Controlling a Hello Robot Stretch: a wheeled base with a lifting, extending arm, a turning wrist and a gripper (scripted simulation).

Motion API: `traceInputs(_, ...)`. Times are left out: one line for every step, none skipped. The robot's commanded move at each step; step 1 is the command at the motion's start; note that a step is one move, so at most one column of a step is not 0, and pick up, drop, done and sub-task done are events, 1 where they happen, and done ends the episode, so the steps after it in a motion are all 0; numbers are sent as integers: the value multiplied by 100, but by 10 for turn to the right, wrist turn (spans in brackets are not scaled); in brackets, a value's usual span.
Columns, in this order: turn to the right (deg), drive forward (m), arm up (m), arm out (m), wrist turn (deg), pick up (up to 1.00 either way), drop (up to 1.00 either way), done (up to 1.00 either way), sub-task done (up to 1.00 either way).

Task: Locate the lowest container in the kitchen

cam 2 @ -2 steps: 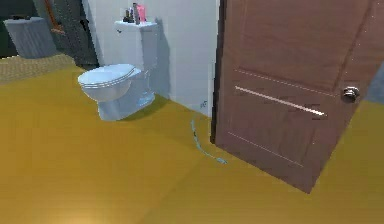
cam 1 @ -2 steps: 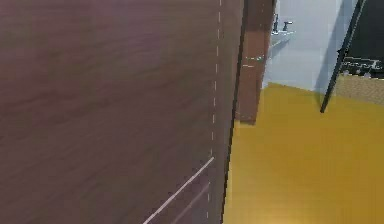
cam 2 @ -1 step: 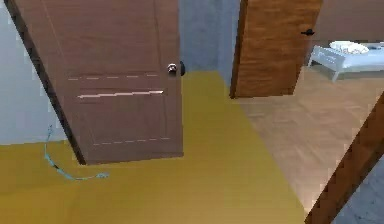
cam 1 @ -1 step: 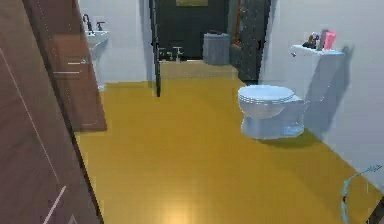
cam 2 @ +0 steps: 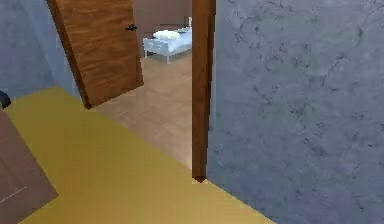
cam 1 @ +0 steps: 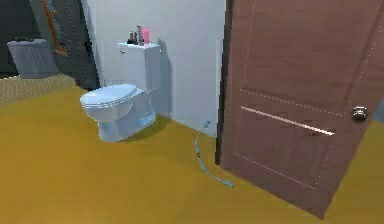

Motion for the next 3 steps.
traceInputs(360, 0, 0, 0, 0, 0, 0, 0, 0)
traceInputs(0, 20, 0, 0, 0, 0, 0, 0, 0)
traceInputs(-450, 0, 0, 0, 0, 0, 0, 0, 0)
